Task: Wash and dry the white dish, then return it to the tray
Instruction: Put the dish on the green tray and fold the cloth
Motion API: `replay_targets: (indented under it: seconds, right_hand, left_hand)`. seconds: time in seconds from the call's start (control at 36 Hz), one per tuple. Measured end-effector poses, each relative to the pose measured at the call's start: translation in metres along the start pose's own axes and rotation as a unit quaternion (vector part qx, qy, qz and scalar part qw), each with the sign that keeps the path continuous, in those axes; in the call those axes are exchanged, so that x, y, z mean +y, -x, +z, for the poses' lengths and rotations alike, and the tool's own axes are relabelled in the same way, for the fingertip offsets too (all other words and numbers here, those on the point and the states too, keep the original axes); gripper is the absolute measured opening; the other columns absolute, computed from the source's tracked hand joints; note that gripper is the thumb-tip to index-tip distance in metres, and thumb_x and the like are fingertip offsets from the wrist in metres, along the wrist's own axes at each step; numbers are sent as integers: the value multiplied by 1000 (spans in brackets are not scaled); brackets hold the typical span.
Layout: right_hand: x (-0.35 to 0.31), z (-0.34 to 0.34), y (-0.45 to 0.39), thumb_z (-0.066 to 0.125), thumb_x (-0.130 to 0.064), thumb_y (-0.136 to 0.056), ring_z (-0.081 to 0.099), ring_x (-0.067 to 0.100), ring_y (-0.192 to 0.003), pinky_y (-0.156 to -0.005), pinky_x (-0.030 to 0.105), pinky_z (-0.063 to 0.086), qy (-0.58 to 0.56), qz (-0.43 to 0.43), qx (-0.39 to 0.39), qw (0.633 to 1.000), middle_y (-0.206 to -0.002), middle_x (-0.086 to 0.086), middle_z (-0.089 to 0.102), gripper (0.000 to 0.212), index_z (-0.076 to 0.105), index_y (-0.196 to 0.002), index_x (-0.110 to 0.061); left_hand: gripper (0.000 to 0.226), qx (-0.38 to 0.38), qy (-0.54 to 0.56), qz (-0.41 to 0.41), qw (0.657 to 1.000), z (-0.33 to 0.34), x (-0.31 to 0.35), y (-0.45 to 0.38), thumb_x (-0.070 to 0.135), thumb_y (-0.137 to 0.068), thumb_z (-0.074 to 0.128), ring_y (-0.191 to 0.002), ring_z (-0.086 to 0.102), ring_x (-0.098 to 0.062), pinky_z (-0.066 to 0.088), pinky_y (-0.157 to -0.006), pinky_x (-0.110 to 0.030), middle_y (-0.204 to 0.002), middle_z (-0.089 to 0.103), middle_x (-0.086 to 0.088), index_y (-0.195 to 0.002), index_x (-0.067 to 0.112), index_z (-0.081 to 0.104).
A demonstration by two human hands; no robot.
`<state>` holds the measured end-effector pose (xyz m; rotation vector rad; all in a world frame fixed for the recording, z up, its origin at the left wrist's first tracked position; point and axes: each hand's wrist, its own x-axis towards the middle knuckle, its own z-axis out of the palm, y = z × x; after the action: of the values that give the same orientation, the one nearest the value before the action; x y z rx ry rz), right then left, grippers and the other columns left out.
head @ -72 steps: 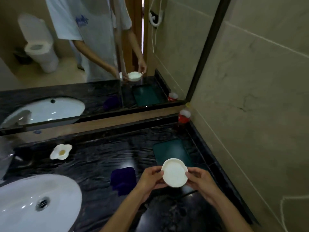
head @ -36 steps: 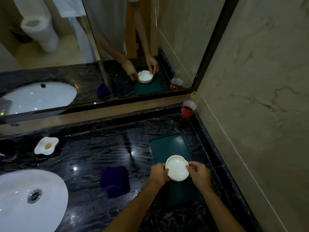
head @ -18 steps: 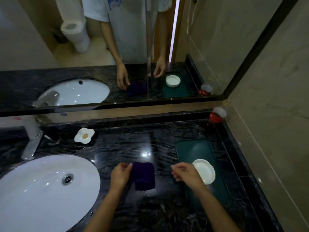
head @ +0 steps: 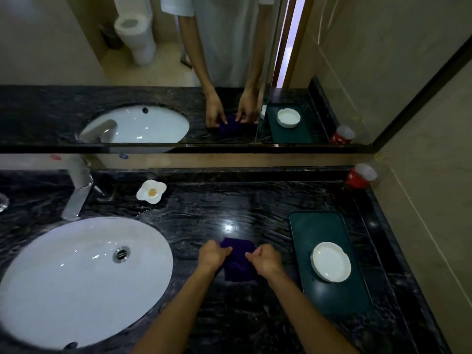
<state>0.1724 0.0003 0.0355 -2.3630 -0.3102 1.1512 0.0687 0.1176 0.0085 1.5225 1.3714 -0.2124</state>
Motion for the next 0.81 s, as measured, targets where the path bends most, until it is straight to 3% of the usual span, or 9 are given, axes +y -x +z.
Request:
replay_targets:
  seconds: [0.11, 0.22, 0.28, 0.36, 0.42, 0.5, 0.61, 0.72, 0.81]
  right_hand:
    - [0, 4, -1, 67, -27, -92, 65, 20, -82, -75, 27, 53, 29, -9, 27, 999, -90, 9, 72, 25, 60, -72, -14]
    - [-1, 12, 3, 66, -43, -91, 60, 17, -71, -53, 25, 47, 52, -5, 5, 999, -82, 3, 67, 33, 60, -78, -12]
    - [0, 15, 4, 61, -51, -91, 64, 20, -79, -59, 25, 49, 79, 6, -2, 997, -96, 6, 71, 40, 65, -94, -11]
    - [7, 12, -3, 63, -53, -87, 67, 22, -80, -62, 27, 50, 69, 16, -5, 997, -91, 5, 70, 39, 58, -74, -17]
    - [9, 6, -9, 65, -54, -85, 68, 23, -77, -59, 27, 47, 62, 25, -8, 998, -85, 6, 70, 41, 53, -69, -18]
    - [6, -9, -5, 65, -46, -89, 69, 20, -74, -59, 24, 52, 17, 27, -19, 999, -86, 8, 73, 37, 59, -76, -13]
    - [22, -12, 0, 64, -37, -94, 63, 16, -61, -46, 15, 46, 8, 10, -30, 999, -82, 8, 70, 37, 50, -67, -16]
    - [41, -2, 6, 56, -55, -92, 71, 24, -84, -75, 37, 59, 147, -47, -2, 988, -94, 5, 73, 36, 55, -87, -20]
    - [50, -1, 9, 49, -55, -96, 60, 25, -114, -86, 38, 52, 249, -157, 96, 951, -124, 5, 61, 46, 51, -124, -19]
  left_hand:
    - [42, 1, 13, 8, 1000, -2, 5, 1, 22, -90, 68, -54, 50, -12, 39, -47, -25, -59, 51, -1, -56, 15, 45]
    - [20, -60, 221, -88, 969, 0, 10, 10, 14, -94, 63, -68, 59, -18, 53, -49, -29, -84, 59, -9, -81, 11, 48]
    - [13, -110, 304, -141, 936, 0, 10, 13, 12, -95, 62, -66, 61, -23, 55, -52, -32, -85, 61, -14, -96, 9, 50]
    - [23, -128, 344, -156, 917, 0, 6, 11, 11, -94, 63, -66, 63, -26, 56, -55, -34, -86, 63, -15, -113, 9, 50]
    - [20, -117, 348, -152, 917, 1, 4, 11, 12, -92, 65, -62, 64, -24, 54, -54, -31, -77, 64, -12, -108, 9, 53]
    - [13, -103, 327, -117, 932, 5, 0, 17, 15, -92, 65, -58, 65, -20, 43, -46, -20, -55, 66, -4, -83, 11, 56]
    - [17, -63, 214, -27, 975, 19, -21, 25, 14, -89, 70, -41, 58, -9, 40, -34, -17, -57, 65, -2, -84, 10, 54]
    - [47, 19, 13, 54, 998, 21, -46, 34, 40, -82, 77, -87, 66, -25, 50, -66, -30, -100, 65, -11, -100, 11, 44]
    - [61, 135, -104, 191, 967, 21, -59, 29, 55, -84, 64, -107, 59, -29, 51, -78, -36, -120, 57, -12, -124, 11, 51]
